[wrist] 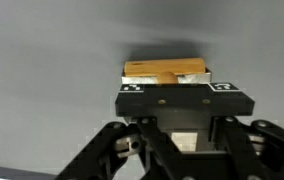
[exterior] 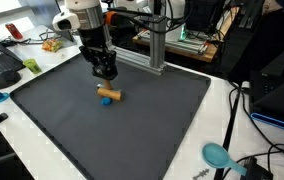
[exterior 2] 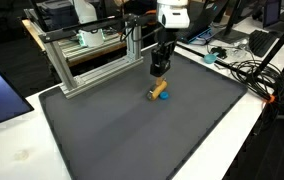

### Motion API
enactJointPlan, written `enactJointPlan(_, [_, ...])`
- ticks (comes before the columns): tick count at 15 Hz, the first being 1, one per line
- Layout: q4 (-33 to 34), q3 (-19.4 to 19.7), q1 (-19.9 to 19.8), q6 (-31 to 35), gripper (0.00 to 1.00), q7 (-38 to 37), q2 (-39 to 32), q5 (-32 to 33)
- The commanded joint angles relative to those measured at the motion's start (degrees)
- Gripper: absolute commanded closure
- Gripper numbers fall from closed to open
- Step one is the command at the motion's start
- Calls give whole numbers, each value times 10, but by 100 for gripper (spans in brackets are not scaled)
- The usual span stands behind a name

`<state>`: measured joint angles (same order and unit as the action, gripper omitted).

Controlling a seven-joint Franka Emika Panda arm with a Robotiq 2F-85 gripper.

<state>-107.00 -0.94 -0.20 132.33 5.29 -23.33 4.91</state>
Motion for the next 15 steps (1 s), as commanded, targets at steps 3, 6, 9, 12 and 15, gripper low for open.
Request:
enactJointPlan(3, [-18, 5, -2, -53, 78, 14, 59, 4])
enactJointPlan(6, [-27, -8, -17, -15, 78, 100, 96, -8])
enactJointPlan(9, [-8, -21, -29, -27, 78, 210, 111, -36])
enactJointPlan(12, [21, -32, -25, -28, 78, 300, 93, -47])
enactJointPlan(15, [12, -30, -18, -29, 53, 303, 95, -41])
